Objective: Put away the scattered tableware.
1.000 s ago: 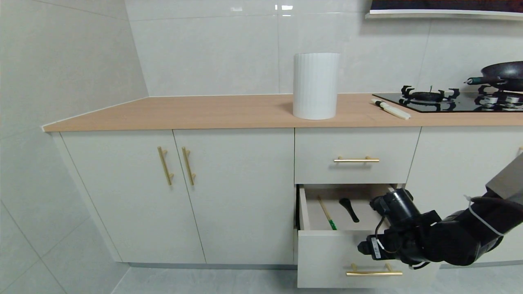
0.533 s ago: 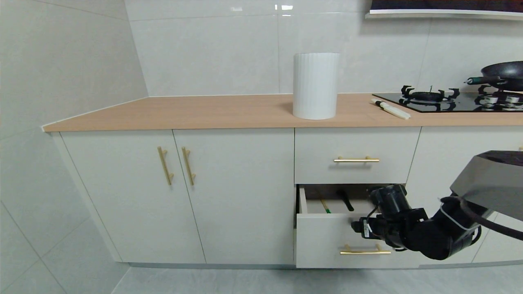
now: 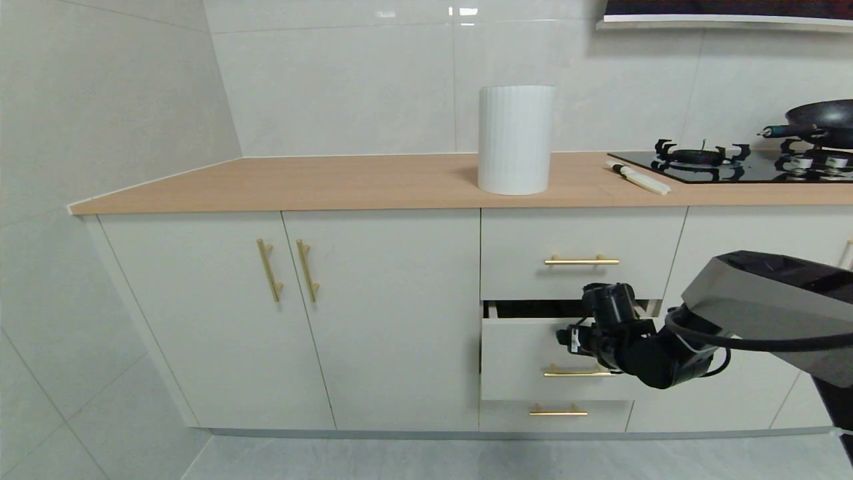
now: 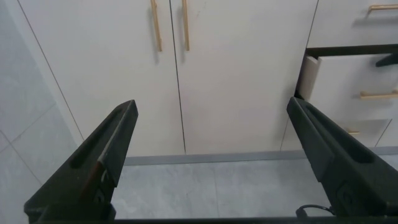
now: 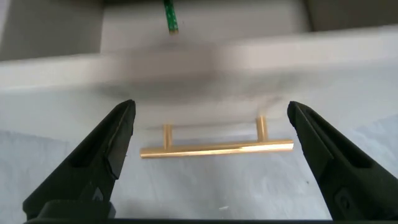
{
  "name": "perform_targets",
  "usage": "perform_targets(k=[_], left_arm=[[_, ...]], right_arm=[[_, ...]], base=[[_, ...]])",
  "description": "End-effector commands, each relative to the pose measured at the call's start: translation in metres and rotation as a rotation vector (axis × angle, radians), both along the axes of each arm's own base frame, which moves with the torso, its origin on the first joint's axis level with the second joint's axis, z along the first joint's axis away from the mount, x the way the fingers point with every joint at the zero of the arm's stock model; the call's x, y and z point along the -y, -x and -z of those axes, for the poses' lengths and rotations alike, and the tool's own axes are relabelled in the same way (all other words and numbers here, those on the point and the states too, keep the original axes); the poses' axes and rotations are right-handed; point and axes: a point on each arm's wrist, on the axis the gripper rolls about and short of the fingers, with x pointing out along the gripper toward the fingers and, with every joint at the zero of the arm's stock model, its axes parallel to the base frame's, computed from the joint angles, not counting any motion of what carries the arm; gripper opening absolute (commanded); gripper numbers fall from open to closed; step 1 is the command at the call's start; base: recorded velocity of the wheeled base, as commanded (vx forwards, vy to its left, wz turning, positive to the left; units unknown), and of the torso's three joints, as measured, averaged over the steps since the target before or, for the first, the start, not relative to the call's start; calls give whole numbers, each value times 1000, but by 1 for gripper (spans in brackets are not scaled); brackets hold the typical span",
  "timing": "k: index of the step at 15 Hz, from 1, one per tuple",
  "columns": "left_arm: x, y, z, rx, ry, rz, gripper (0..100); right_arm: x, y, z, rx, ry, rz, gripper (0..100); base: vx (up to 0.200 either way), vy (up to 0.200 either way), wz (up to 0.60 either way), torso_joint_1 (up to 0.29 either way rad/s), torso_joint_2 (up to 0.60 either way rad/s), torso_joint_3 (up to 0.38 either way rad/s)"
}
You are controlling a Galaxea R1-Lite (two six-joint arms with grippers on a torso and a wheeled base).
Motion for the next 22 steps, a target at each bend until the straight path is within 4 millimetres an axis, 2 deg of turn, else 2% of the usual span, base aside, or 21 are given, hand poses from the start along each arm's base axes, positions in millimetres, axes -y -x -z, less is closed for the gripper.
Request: perform_targets(k=[1,3,6,9,15,20,22], left_arm=[[0,0,0,0,0,0,100],[0,0,0,0,0,0,100],[0,0,0,0,0,0,100],[0,0,0,0,0,0,100],[0,0,0,0,0,0,100],[0,0,0,0,0,0,100],[0,0,0,0,0,0,100]], right_arm=[[0,-11,21,3,7,17,100],[0,-18,32,30,15,42,100],[3,-26,34,50,0,69,100],[9,-44,40,86,-49,121,100],[12,-61,35,150,-129,177,100],[13,-58,27,149,-130,187,100],[18,-38,8,132,-124,188,100]], base=[[0,0,0,0,0,0],[0,0,0,0,0,0],[0,0,0,0,0,0],[0,0,0,0,0,0],[0,0,0,0,0,0],[0,0,0,0,0,0],[0,0,0,0,0,0]])
